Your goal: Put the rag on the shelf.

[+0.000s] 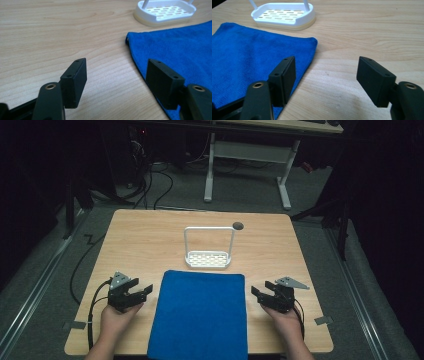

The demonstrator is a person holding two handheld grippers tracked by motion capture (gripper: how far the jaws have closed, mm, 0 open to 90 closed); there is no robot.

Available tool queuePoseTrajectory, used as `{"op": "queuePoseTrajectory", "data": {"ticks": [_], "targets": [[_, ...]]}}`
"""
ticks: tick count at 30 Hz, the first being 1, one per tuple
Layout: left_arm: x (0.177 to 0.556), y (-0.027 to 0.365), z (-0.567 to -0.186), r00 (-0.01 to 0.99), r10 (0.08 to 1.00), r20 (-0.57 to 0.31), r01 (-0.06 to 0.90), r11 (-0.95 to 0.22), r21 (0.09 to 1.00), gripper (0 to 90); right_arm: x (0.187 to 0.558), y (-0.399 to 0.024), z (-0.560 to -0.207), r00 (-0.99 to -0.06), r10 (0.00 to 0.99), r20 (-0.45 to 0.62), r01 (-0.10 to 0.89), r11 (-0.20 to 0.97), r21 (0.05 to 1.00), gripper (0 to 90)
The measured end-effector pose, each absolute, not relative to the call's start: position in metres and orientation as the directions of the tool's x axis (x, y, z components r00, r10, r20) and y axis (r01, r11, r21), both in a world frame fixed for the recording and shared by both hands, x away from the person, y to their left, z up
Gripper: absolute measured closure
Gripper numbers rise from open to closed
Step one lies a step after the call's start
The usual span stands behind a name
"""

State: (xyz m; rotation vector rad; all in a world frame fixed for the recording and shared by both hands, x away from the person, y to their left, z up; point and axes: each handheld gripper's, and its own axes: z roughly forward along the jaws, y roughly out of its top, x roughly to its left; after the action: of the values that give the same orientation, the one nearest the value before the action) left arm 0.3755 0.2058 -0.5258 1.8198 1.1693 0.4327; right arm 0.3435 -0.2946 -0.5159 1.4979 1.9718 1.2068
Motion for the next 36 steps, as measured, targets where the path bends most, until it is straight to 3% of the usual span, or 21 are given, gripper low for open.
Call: {"op": "queuePoseTrajectory", "data": {"ticks": [6,13,22,31,36], "targets": [[0.377,0.203,-0.524,0.503,0.85,-0.155,0.541,-0.17,0.823,39.3,0.342,-0.289,-0.517,-0.373,0.914,0.162,0.579,0.092,0.81,33.9],[0.377,0.193,-0.522,0.549,0.827,-0.12,0.506,-0.216,0.835,38.7,0.339,-0.283,-0.515,-0.416,0.9,0.131,0.548,0.133,0.826,36.4],[0.387,0.181,-0.522,0.549,0.806,-0.22,0.531,-0.133,0.837,43.9,0.336,-0.28,-0.513,-0.455,0.882,0.122,0.53,0.158,0.833,39.0],[0.41,0.153,-0.514,0.561,0.816,-0.142,0.515,-0.21,0.831,44.4,0.335,-0.276,-0.509,-0.491,0.866,0.096,0.51,0.196,0.837,39.8],[0.432,0.143,-0.516,0.545,0.823,-0.161,0.553,-0.209,0.807,45.6,0.335,-0.28,-0.508,-0.487,0.864,0.131,0.518,0.165,0.839,44.5]]}}
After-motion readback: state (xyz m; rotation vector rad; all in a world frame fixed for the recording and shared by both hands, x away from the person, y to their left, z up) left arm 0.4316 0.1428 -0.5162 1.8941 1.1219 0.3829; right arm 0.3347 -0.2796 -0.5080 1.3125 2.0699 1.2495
